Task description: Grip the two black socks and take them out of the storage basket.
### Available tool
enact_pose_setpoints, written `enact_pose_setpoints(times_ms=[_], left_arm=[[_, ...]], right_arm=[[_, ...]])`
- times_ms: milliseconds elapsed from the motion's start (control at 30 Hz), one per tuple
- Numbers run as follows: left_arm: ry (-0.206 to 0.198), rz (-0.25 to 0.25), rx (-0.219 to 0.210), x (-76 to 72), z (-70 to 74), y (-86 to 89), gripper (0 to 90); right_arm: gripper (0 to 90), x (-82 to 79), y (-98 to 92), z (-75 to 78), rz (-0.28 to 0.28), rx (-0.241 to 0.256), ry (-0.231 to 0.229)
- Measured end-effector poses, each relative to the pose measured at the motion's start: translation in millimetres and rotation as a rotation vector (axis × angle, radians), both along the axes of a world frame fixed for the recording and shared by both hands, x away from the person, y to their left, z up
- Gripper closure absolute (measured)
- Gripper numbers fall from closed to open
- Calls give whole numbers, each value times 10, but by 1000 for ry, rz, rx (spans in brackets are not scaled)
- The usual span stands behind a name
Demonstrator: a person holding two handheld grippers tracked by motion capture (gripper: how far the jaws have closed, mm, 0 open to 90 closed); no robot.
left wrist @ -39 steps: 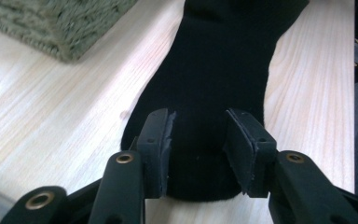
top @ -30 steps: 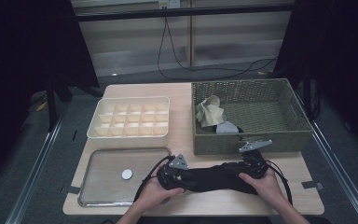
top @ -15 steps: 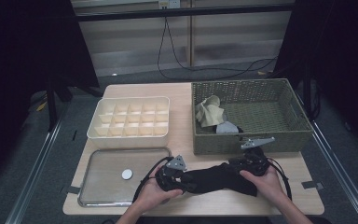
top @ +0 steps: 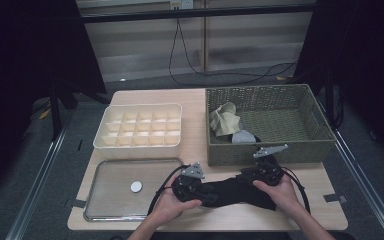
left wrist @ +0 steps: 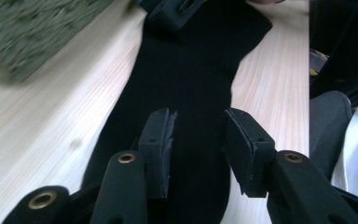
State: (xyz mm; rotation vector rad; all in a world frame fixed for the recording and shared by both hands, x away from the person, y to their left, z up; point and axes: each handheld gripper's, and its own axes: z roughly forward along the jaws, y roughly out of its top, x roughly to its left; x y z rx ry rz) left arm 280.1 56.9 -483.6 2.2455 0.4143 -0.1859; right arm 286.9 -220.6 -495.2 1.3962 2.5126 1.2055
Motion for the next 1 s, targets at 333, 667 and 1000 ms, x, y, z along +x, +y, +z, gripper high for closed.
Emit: enact_pose_setpoints(times_ms=[333,667,1000], left_arm=[[24,-65,14,-40,-50,-301,619],[59,-126,0,-23,-118,-607,774],[70,-110,19,33,-175,-620,757]], right_arm=[[861,13,-17,-20,11,26,20],[871,-31,-22,71,21,74,-13],[872,-139,-10,174,27,131,-34]])
